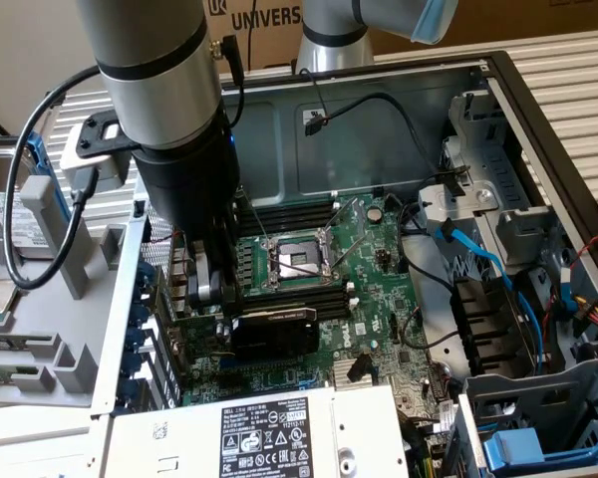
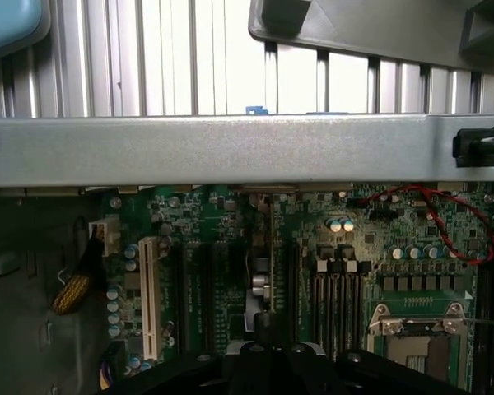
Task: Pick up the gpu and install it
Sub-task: 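Press down on the gpu until it lock into place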
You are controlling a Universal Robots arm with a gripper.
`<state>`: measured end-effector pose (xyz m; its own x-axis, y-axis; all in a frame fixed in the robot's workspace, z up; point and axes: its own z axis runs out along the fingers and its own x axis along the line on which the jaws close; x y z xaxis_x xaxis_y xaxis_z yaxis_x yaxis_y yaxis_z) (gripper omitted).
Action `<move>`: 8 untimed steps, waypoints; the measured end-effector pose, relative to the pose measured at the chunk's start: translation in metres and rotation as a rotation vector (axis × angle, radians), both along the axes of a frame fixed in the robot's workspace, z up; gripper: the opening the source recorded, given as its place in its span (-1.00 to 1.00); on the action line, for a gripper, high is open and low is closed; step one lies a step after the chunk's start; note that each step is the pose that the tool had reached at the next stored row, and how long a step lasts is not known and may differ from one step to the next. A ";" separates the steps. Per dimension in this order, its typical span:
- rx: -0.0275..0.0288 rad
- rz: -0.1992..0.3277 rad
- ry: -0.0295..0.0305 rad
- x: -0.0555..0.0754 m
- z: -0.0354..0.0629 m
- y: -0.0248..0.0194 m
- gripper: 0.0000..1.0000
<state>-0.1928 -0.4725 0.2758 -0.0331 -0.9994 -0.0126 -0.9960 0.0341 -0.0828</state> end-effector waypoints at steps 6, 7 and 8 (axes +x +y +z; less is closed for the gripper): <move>0.0000 0.000 0.0000 0.000 -0.0039 0.0021 -0.79; -0.0001 0.000 0.0001 0.000 -0.0047 0.0021 -0.79; -0.0001 0.000 0.0001 0.000 -0.0052 0.0021 -0.79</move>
<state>-0.1927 -0.4704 0.2706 -0.0330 -0.9994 -0.0125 -0.9960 0.0340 -0.0827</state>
